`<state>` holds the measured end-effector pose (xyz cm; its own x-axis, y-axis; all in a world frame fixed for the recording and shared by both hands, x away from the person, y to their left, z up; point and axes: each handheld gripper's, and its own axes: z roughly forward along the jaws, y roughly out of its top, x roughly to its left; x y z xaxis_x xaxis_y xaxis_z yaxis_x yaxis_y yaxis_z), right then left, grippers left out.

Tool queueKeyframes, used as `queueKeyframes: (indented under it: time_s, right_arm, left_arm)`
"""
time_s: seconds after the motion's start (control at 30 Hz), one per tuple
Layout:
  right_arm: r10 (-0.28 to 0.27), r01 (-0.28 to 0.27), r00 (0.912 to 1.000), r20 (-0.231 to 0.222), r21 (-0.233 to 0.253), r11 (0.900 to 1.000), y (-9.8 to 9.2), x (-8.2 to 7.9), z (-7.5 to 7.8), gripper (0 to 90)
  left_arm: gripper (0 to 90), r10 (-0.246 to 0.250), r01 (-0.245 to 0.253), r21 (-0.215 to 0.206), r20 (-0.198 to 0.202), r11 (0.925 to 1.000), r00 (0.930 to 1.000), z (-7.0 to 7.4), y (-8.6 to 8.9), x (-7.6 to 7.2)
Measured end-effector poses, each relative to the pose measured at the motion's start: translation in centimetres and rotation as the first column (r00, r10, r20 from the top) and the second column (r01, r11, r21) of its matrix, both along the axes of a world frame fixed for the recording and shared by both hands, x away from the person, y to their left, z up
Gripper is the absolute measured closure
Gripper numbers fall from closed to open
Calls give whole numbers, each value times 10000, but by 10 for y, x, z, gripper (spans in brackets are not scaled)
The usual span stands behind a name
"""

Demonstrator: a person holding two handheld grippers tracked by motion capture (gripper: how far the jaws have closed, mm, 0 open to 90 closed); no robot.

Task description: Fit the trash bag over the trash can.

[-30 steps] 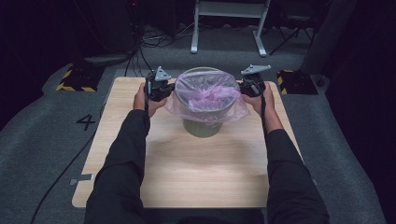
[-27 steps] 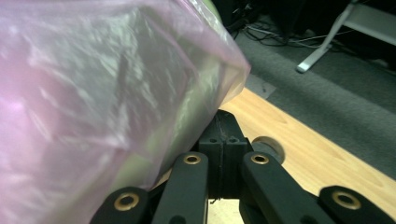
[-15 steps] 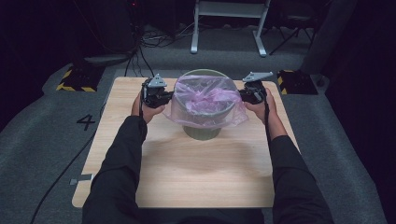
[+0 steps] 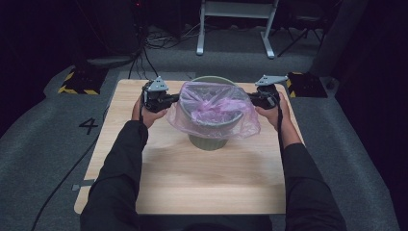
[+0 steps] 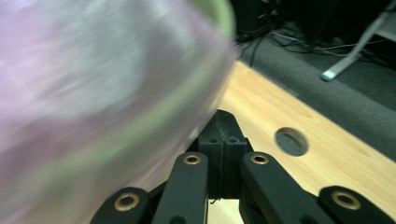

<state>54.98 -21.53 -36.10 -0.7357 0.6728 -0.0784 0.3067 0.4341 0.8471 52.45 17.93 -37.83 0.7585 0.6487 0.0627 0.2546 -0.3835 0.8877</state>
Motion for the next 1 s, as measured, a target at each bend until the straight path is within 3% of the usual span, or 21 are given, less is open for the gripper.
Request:
queueKeyframes:
  time_s: [0.17,0.4,0.53,0.7,0.77,0.87,0.93,0.97,1.0]
  right_arm:
    - [-686,684,9976,33,533,9962,-1,12,5,900]
    - [-1167,1173,9931,-131,779,9900,-1,20,1,900]
    - [-1230,1232,9924,-72,805,9891,-4,18,1,900]
    - [-1099,1073,9938,144,1247,9864,-15,9,9,900]
    - [-1119,1080,9934,250,1235,9864,-18,7,12,900]
    - [-1233,1185,9917,372,1106,9868,-19,6,15,900]
    - [-1128,1084,9933,255,1341,9850,-21,7,15,900]
    - [-878,845,9961,112,1749,9810,-22,6,18,776]
    - [-878,845,9961,112,1749,9810,-22,6,18,776]
  left_arm:
    - [900,915,-915,-14,195,9958,9956,3,-6,10]
    - [900,1271,-1266,408,-111,9911,9918,1,-11,17]
    - [900,1493,-1473,683,-252,9867,9885,-3,-10,19]
    - [900,1697,-1687,537,-144,9842,9854,-3,-7,18]
    - [900,1689,-1675,617,-186,9839,9855,-4,-8,19]
    - [900,1965,-1935,819,-302,9777,9800,-5,-10,22]
    - [900,1922,-1903,727,-199,9790,9811,-4,-12,22]
    - [900,1786,-1782,396,-59,9832,9839,-1,-14,20]
    - [899,1786,-1782,396,-59,9832,9839,-1,-14,20]
